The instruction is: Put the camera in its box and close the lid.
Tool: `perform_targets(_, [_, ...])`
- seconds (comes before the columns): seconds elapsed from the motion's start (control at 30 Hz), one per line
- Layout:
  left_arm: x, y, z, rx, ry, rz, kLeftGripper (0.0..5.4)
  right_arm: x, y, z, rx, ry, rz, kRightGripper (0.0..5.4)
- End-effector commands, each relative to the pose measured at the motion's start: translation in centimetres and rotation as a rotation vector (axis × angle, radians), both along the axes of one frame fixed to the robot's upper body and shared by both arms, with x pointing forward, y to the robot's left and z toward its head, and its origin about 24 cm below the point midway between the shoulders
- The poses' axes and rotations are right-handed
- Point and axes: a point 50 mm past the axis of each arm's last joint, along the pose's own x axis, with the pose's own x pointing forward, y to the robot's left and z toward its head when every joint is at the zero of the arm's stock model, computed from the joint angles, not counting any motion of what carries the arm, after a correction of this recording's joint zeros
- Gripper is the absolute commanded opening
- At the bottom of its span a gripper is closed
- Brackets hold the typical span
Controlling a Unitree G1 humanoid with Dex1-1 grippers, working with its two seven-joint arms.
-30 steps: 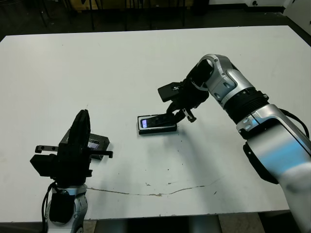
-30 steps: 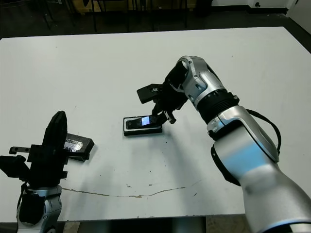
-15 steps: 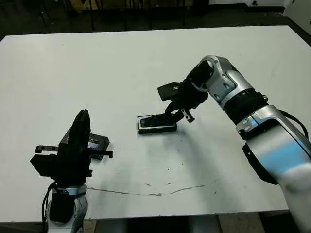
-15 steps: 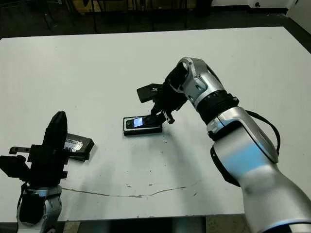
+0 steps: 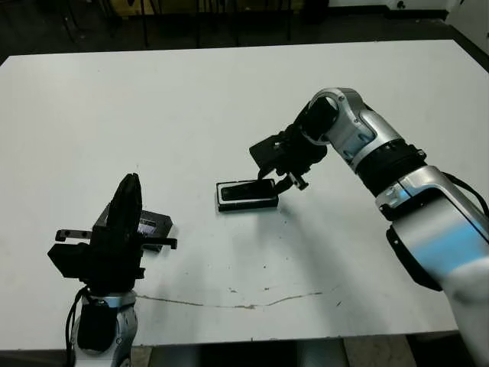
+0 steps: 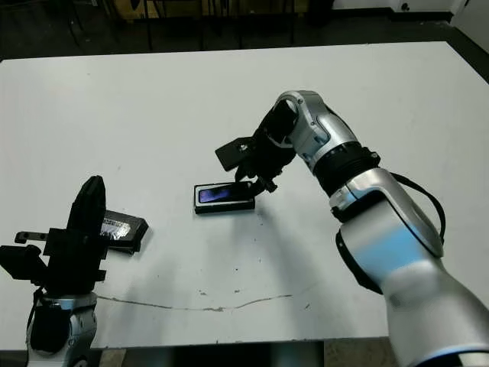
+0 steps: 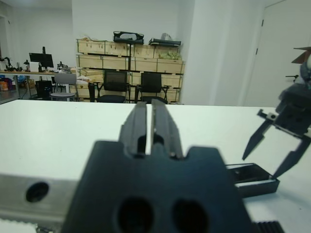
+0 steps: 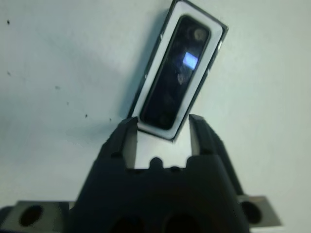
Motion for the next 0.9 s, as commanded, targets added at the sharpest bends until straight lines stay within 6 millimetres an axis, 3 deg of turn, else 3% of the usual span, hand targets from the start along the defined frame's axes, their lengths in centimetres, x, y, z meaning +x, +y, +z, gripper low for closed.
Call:
perform_targets(0.03, [-1.1, 0.5, -1.3, 0.002, 0.088, 0.021, 0.00, 0.3, -1.2, 0.5, 0.022, -0.033, -0.045, 2.64])
perform_targets(0.2, [-1.1, 0.6, -1.3, 0.006, 0.087, 0.023, 0.00, 1.0, -2.3, 1.5, 0.067, -0.057, -0.159, 3.51])
perform_targets(0.4, [-1.2, 0.7, -1.3, 0.008, 0.087, 0.020, 0.00, 1.2, -3.3, 2.6, 0.111, -0.150, -0.176, 4.58])
perform_targets(0.57, [-1.3, 0.7, -1.4, 0.000, 0.091, 0.023, 0.00, 1.5, -4.8, 3.5, 0.382, -0.165, -0.343, 5.39])
perform_targets(0.73, [-1.6, 0.9, -1.3, 0.002, 0.089, 0.032, 0.00, -0.3, -6.1, 2.8, 0.780, -0.246, -0.510, 5.39])
perform_targets(0.9, [-2.6, 1.7, -0.5, 0.022, 0.087, 0.033, 0.00, -4.0, -6.8, 1.6, 1.020, -0.274, -0.580, 4.73])
